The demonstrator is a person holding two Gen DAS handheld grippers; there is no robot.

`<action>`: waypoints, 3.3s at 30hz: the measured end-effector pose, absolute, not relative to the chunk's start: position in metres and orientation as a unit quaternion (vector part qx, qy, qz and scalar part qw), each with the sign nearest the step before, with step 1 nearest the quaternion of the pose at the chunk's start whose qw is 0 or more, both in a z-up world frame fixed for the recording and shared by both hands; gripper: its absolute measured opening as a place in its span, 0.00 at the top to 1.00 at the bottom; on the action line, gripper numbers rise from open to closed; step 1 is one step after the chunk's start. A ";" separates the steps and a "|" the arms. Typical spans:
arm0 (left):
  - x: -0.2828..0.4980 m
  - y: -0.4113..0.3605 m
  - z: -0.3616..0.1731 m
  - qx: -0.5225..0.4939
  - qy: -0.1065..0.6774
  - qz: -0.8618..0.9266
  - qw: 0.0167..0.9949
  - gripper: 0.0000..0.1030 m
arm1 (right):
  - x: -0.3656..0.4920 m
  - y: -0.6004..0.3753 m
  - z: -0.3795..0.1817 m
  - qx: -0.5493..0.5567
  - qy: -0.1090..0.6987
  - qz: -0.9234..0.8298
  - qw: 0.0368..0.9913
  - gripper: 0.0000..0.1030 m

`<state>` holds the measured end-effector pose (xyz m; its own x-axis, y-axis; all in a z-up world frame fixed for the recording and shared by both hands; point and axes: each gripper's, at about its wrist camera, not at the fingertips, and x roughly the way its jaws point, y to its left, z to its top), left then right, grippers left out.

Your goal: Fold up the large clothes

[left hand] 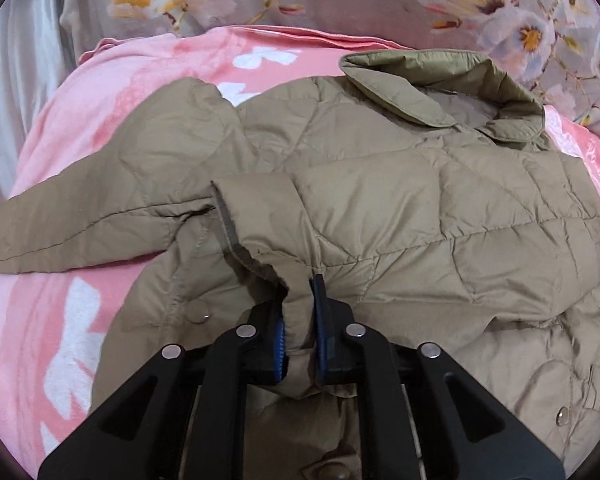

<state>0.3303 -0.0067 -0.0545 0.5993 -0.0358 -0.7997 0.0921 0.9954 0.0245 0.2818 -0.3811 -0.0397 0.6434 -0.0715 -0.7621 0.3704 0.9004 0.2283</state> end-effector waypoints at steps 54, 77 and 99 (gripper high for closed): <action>0.313 0.373 -0.041 -0.296 0.379 0.196 0.855 0.24 | 0.160 -0.195 -0.049 0.126 0.401 0.025 0.907 0.57; 0.283 0.022 0.147 -0.092 0.278 -0.226 0.929 0.92 | 0.137 -0.205 -0.047 0.138 0.381 -0.016 0.914 0.50; 0.335 0.089 -0.020 -0.301 0.412 -0.132 0.850 0.13 | 0.187 -0.318 -0.021 0.234 0.363 -0.039 0.901 0.40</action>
<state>0.3350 0.0885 -0.0198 0.6260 -0.4715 -0.6212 -0.0243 0.7844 -0.6198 0.1873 -0.3182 -0.0205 0.7337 0.0996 -0.6721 0.2397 0.8876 0.3933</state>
